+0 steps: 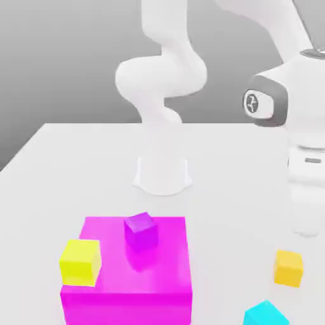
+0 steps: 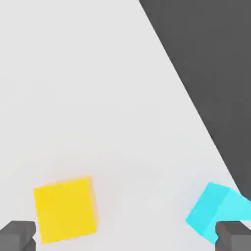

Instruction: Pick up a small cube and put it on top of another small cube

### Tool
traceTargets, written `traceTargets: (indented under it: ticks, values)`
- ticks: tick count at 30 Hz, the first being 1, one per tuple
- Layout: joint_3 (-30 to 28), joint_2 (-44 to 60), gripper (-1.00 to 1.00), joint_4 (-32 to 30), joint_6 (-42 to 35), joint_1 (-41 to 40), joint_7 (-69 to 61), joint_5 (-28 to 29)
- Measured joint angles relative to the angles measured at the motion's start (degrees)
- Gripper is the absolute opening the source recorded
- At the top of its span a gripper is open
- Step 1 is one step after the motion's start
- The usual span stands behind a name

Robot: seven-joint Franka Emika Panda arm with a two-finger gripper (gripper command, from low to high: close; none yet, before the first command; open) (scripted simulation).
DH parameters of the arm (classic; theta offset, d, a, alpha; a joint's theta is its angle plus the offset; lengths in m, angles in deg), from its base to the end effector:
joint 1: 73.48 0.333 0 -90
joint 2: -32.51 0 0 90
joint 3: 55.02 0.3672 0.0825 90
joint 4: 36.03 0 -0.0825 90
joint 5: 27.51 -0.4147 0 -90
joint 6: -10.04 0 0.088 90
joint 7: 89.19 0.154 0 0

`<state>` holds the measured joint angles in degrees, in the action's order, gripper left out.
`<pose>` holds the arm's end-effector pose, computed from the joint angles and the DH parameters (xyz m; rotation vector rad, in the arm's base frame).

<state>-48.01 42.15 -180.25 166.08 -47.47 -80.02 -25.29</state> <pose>0.4124 0.2712 0.1954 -3.0447 -0.6956 -0.0555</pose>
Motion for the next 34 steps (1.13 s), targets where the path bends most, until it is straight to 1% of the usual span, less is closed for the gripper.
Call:
traceTargets:
  ticks: [3,6,7,14,19,21,27,30,31,34]
  values:
    - [-0.7,6.2,0.00,0.2,4.0,1.6,0.3,2.8]
    - [-2.4,12.5,0.00,1.3,8.8,3.0,1.3,4.5]
    - [-2.7,13.7,-1.00,1.5,9.8,3.2,1.6,4.8]
    - [-2.6,13.5,-1.00,1.5,9.6,3.2,1.6,4.9]
    - [-0.7,4.5,-1.00,-0.3,2.4,1.8,-0.5,2.1]
    - [-1.4,3.8,-1.00,2.4,-1.0,-0.1,-2.9,1.0]
    - [-4.8,5.7,-1.00,13.9,-10.5,-7.6,-11.0,-1.3]
    - [-5.4,10.7,-1.00,15.6,-7.2,-8.4,-11.8,-1.2]
    - [-5.5,12.6,1.00,15.8,-5.4,-8.4,-11.8,-1.2]
    - [-5.5,12.6,1.00,15.8,-5.4,-8.4,-11.8,-1.2]
